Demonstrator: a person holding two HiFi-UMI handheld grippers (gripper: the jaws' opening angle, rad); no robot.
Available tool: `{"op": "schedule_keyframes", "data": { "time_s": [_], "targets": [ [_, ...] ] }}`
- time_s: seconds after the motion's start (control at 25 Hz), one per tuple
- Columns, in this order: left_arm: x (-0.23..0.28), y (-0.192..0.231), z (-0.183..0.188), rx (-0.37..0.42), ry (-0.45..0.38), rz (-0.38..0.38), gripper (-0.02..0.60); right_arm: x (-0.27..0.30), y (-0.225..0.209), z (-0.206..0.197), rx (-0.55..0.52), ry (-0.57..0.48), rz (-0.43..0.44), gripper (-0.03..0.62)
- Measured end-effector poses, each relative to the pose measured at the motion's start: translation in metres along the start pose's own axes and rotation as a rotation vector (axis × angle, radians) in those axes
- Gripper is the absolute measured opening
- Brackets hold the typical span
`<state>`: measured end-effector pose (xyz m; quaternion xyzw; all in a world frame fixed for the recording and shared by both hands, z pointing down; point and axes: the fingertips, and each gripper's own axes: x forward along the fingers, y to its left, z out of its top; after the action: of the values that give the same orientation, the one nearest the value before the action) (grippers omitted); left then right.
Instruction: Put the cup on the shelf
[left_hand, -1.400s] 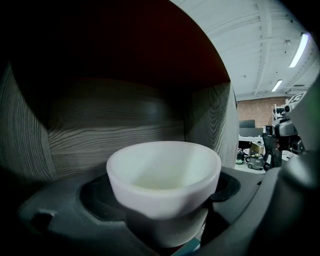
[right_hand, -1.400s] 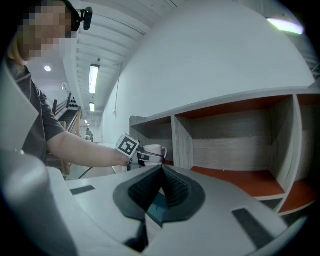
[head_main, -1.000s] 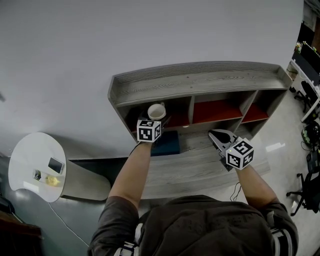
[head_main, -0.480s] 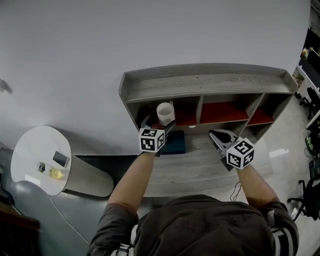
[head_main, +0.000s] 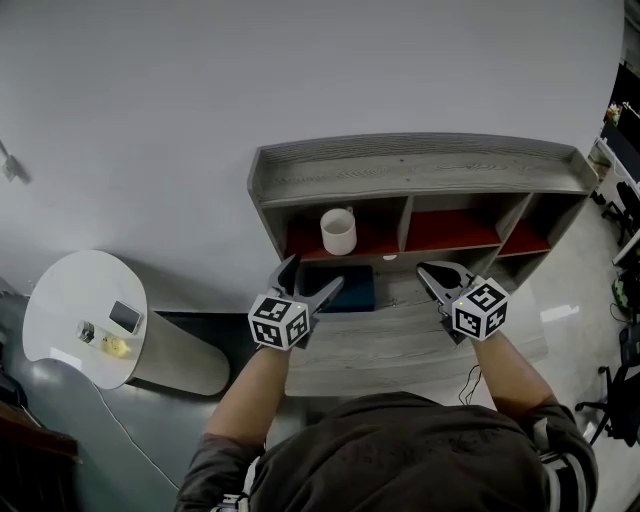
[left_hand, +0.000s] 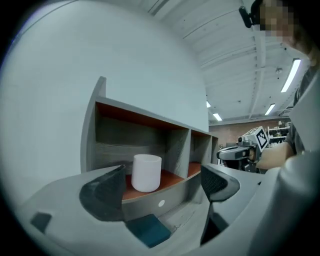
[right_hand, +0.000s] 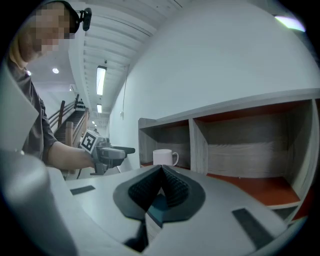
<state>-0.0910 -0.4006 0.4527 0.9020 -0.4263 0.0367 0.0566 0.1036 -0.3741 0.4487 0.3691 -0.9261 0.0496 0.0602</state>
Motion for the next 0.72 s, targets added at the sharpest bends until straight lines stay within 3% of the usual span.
{"op": "schedule_keyframes", "data": {
  "time_s": [0.28, 0.6, 0.64, 0.68, 0.72],
  "targets": [
    [-0.047, -0.007, 0.001, 0.001, -0.053, -0.017, 0.459, -0.002, 0.003, 0.002, -0.005, -0.008, -0.012, -0.008],
    [-0.063, -0.025, 0.001, -0.013, -0.082, -0.081, 0.429, -0.011, 0.005, 0.0, 0.014, -0.017, -0.025, -0.008],
    [-0.064, -0.024, 0.0, -0.015, -0.086, -0.073, 0.414, -0.011, 0.005, -0.001, 0.016, -0.016, -0.026, -0.008],
    [-0.066, -0.022, 0.001, -0.019, -0.094, -0.056, 0.349, -0.011, 0.005, -0.002, 0.018, -0.014, -0.027, -0.008],
    [-0.068, -0.018, 0.001, -0.026, -0.106, -0.034, 0.198, -0.011, 0.005, -0.003, 0.02, -0.013, -0.029, -0.008]
  ]
}}
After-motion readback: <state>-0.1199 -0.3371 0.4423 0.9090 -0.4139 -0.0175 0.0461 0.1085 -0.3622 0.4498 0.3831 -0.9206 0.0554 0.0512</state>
